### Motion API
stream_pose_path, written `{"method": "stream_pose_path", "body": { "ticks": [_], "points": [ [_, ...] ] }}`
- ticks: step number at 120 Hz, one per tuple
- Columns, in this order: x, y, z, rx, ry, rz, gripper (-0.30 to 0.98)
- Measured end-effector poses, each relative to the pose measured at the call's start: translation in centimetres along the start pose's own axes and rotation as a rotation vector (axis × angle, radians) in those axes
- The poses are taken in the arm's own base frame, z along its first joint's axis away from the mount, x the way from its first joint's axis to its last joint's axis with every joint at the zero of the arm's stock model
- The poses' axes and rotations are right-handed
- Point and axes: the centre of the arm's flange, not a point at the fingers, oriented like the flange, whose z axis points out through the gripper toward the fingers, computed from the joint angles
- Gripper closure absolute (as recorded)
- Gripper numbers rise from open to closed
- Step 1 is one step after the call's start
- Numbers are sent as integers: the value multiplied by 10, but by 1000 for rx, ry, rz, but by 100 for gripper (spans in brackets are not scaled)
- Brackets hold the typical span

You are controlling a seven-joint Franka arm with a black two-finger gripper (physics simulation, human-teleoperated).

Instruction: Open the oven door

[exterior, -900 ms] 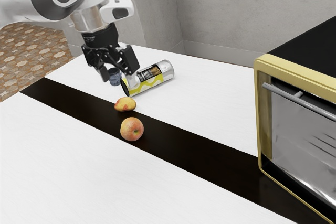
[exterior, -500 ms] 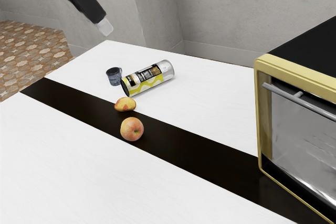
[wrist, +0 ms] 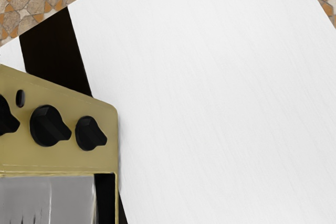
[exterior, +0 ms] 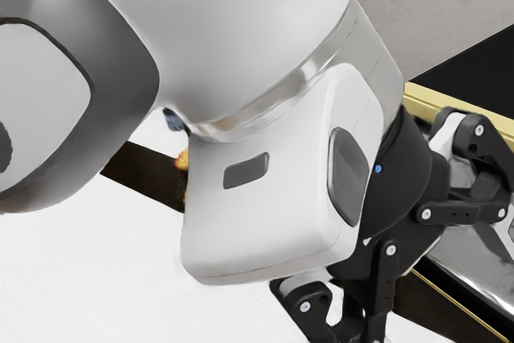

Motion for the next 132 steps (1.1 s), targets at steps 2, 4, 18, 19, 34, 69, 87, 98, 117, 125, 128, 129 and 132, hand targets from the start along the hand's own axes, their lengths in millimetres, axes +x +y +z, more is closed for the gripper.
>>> {"method": "stream_pose_path", "body": {
  "ticks": [2, 4, 18, 19, 34, 69, 87, 98, 117, 125, 128, 129, 132],
  "points": [
    [0, -4, 2, 1, 8, 19, 0],
    [-1, -8, 3, 2, 15, 35, 0],
    [-17, -36, 12, 28, 26, 103, 0],
    [-19, -38, 13, 30, 23, 106, 0],
    [-42, -57, 27, 38, -11, 137, 0],
    [-73, -79, 51, 37, -35, 183, 0],
    [-62, -85, 70, 23, -19, 237, 0],
    [-67, -88, 80, 14, -28, 249, 0],
    [-75, -97, 93, 6, -24, 260, 0],
    [-79, -106, 97, 11, -12, 262, 0],
    [-80, -108, 99, 11, -10, 263, 0],
    [-81, -108, 100, 11, -10, 264, 0],
    [-81, -110, 102, 10, -10, 266, 0]
  ]
}}
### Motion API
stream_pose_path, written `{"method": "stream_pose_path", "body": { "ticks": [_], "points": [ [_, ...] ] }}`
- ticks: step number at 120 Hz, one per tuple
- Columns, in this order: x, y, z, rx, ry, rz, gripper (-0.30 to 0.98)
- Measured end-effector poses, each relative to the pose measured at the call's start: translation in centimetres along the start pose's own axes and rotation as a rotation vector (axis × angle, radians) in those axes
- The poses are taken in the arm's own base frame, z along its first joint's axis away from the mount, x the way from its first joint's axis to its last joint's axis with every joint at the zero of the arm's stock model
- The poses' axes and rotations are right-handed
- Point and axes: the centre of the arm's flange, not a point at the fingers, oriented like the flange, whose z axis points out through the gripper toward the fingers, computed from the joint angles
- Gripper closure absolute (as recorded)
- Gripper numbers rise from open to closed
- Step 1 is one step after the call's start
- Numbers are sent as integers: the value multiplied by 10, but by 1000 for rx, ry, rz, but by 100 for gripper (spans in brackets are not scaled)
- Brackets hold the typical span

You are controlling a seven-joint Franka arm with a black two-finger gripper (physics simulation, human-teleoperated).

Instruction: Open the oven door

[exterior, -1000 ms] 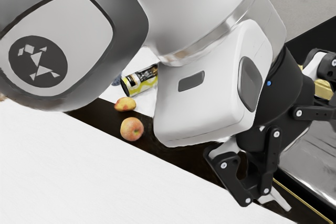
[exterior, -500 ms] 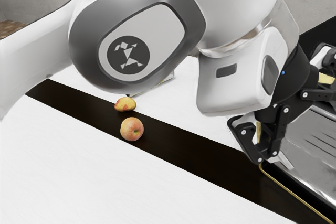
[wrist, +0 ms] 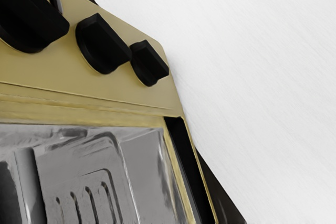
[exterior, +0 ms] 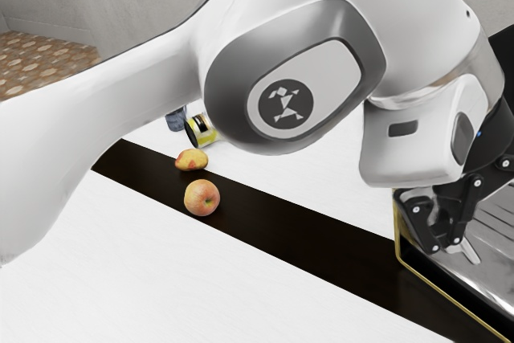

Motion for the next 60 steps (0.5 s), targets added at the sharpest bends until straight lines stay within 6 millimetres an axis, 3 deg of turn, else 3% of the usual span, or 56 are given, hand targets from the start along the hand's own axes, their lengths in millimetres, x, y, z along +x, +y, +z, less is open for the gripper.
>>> {"method": "stream_pose_path", "body": {
  "ticks": [43, 60],
  "points": [
    [-17, -11, 25, -14, 4, 13, 0],
    [-19, -12, 22, -5, -6, 15, 0]
  ]
}}
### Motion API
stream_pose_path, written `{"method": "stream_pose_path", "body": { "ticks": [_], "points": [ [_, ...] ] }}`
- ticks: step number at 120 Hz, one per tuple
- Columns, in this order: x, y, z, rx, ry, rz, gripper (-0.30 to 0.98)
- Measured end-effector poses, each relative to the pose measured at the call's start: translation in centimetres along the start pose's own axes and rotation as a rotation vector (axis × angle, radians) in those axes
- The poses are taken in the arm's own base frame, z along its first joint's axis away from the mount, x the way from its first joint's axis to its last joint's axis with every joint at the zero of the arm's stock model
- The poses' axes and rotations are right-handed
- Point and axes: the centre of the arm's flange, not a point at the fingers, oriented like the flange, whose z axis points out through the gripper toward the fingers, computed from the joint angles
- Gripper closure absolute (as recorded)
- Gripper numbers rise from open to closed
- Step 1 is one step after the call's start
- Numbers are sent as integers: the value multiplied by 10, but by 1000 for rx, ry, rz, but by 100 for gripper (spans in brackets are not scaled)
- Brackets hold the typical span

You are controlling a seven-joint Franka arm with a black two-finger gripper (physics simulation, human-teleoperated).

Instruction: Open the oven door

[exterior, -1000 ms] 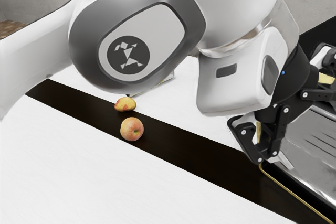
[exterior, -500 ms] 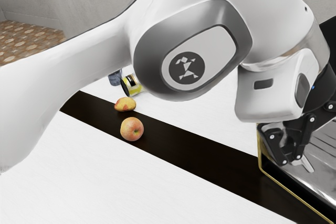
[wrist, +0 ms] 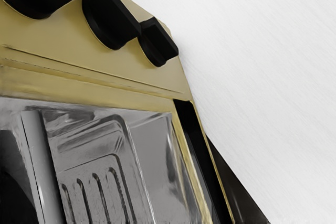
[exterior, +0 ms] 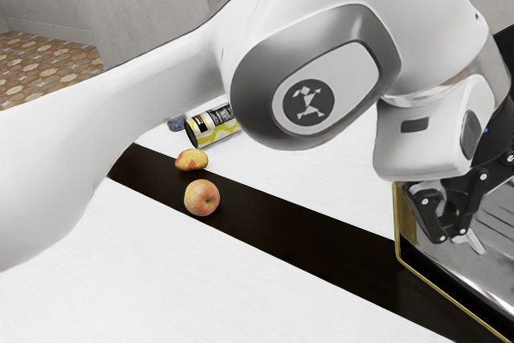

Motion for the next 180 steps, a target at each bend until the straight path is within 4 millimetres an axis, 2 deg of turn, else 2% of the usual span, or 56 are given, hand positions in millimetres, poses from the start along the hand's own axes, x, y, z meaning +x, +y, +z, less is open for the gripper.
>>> {"method": "stream_pose_path", "body": {
  "ticks": [10, 32, 51, 75, 110, 140, 167, 174, 180],
  "points": [
    [-1, 1, -9, 10, -14, 1, 0],
    [-21, 7, -16, 6, -53, -28, 0],
    [-31, 10, -10, -12, -61, -43, 0],
    [-32, 9, -10, -10, -60, -58, 0],
    [-37, 8, 3, -27, -52, -92, 0],
    [-42, 8, 4, -28, -59, -149, -1],
    [-46, 9, 13, -45, -61, -202, -1],
    [-51, 17, 16, -63, -82, -222, 0],
    [-44, 43, 16, -94, -143, -227, 0]
  ]
}}
